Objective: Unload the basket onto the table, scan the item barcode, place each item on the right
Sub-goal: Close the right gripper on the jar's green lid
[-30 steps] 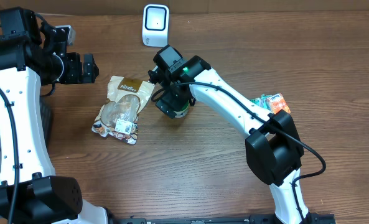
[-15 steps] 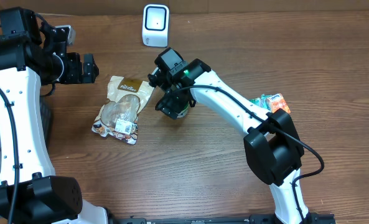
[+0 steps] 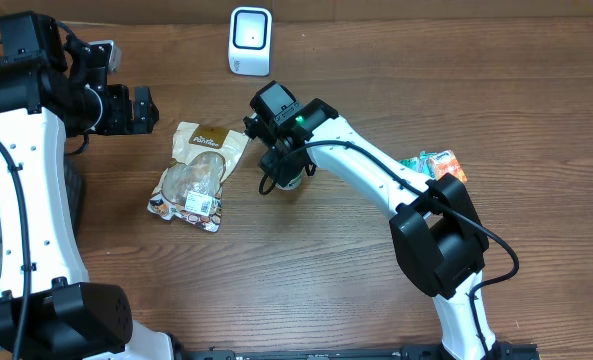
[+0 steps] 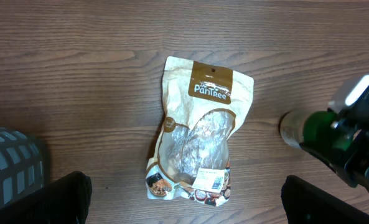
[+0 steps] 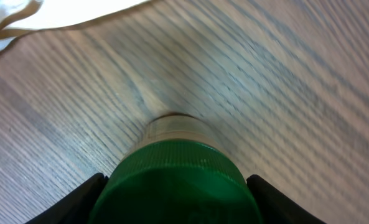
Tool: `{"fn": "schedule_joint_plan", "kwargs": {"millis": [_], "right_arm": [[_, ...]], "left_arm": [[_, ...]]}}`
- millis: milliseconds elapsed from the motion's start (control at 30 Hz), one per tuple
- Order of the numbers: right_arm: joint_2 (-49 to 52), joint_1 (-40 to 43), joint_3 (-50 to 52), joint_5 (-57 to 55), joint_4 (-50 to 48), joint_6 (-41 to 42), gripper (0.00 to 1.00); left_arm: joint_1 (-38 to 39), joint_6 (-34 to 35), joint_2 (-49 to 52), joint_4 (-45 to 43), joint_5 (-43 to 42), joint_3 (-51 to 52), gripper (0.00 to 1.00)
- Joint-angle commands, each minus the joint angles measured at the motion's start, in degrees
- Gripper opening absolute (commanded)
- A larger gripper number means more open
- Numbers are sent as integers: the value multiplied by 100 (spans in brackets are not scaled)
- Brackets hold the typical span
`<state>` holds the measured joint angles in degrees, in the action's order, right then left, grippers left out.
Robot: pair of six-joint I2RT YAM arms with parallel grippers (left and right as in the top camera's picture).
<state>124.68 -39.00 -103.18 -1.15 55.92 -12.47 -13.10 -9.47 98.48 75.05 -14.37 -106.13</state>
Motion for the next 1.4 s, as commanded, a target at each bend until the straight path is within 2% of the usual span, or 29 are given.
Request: {"fn": "schedule_joint_plan", "kwargs": {"millis": [0,133,167,200,233,333,433,567,633,767,867,1133,1200,1367], "right_arm": [[-28,24,-319,-177,177,1134,62],[-28,24,-531,-179,466,2127,62],[-28,24,-570,-181,533,2490,59],[-28,24,-595,-186,605,2922,55],[-28,24,-597,-175,684,3694,54],[-26,13,-592,-177,719,4883,58],[-26,-13,-592,-177,535,5316,60],[-26,-17,-590,-374,411,5309,66],[-26,-17,-590,-417,420,5292,75],[-26,-13,-590,-417,490,4446,86],[-26,-13,-590,-533,581,4339,90],[-26,-13,-592,-367,225,2527,91],[-26,-13,-570,-302,173,2280,91],[-26,-13,-280,-166,-22,2284,89]], "left_arm": [[37,-127,-66,-7,-46,-90,100],[37,-127,-66,-9,-46,-90,100],[37,-127,-66,-9,-46,-90,100],[37,-127,-66,-7,-46,-90,99],[37,-125,-66,-9,-46,-90,100],[37,-127,-66,-7,-46,-90,100],[37,-127,-66,-7,-46,-90,99],[37,-127,-66,-9,-46,-90,100],[37,-125,-66,-7,-46,-90,100],[37,-125,-66,-9,-46,-90,100],[37,-127,-66,-7,-46,-90,100],[37,-125,-66,-9,-46,-90,100],[37,-127,-66,-9,-46,-90,100],[37,-125,-66,-7,-46,-90,100]]}}
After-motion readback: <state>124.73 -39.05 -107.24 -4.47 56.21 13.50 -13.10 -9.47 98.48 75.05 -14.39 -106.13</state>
